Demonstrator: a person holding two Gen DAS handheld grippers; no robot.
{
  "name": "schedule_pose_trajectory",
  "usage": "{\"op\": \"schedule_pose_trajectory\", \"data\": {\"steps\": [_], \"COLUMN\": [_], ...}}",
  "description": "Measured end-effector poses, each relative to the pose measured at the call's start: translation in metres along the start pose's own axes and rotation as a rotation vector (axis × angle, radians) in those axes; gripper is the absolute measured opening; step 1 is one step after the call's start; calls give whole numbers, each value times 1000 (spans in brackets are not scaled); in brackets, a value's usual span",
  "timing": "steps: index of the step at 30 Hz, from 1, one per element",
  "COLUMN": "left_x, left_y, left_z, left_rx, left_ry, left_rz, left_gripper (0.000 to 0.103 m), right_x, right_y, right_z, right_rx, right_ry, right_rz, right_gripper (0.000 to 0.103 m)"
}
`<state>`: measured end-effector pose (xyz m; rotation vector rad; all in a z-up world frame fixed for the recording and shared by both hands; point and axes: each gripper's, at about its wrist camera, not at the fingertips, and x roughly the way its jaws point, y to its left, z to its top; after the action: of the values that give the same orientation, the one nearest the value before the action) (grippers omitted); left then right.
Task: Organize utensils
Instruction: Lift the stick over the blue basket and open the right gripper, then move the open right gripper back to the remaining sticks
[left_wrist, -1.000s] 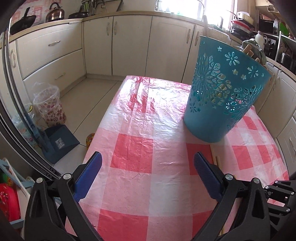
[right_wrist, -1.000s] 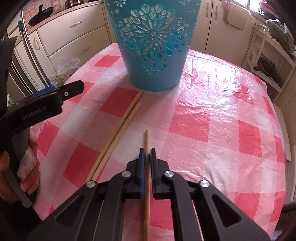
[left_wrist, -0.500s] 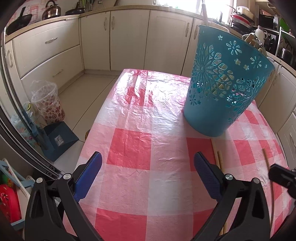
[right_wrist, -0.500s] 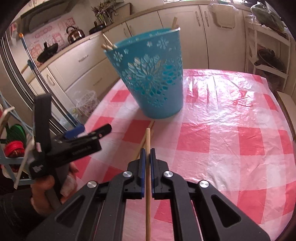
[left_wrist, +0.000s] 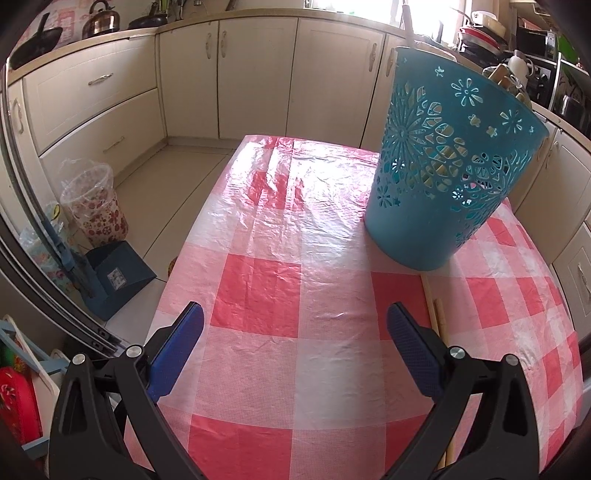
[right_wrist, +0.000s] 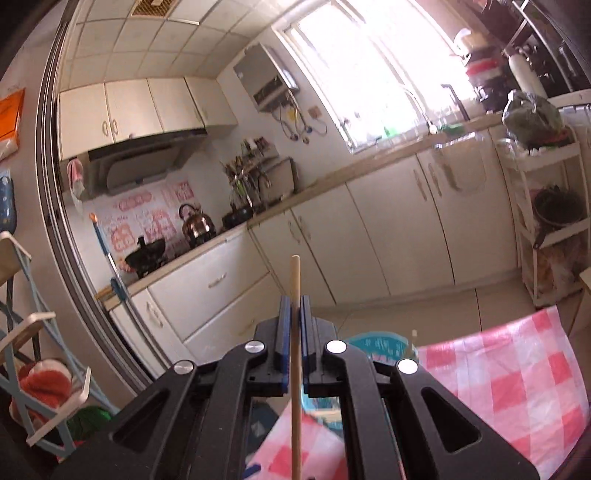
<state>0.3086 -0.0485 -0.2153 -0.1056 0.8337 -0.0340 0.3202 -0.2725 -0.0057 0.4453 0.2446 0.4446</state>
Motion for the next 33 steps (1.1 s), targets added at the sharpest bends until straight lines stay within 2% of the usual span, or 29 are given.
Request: {"op": "schedule_pose_trajectory", "data": {"steps": [3, 7, 11, 16, 24, 26, 28, 33], "left_x": [0, -1, -2, -2, -2, -2, -2, -2], "left_y": [1, 3, 5, 8, 11, 11, 11, 13], "left_z": [0, 0, 0, 0, 1, 1, 1, 1], "left_rx": [-8, -16, -24, -37, -45, -47, -49, -58], "left_ry": [-1, -4, -8, -13, -13, -13, -13, -13], "left_rz": [-6, -17, -25, -31, -33, -32, -33, -34], "left_gripper": [95, 95, 95, 95, 95, 95, 95, 95], "right_x": [20, 42, 61, 69, 73, 72, 64, 28], "right_y": [1, -8, -23, -26, -21, -18, -17, -12], "right_z": [16, 22, 14, 5, -15, -20, -23, -23], "right_rx": [-11, -11, -2, -48, -106, -124, -127, -125], "right_ry": [-92, -144, -113, -72, 18, 48, 59, 41], "right_rz": [-40, -127, -192, -239, -214, -203, -196, -190], "right_gripper": [6, 6, 6, 6, 6, 8, 18, 28]}}
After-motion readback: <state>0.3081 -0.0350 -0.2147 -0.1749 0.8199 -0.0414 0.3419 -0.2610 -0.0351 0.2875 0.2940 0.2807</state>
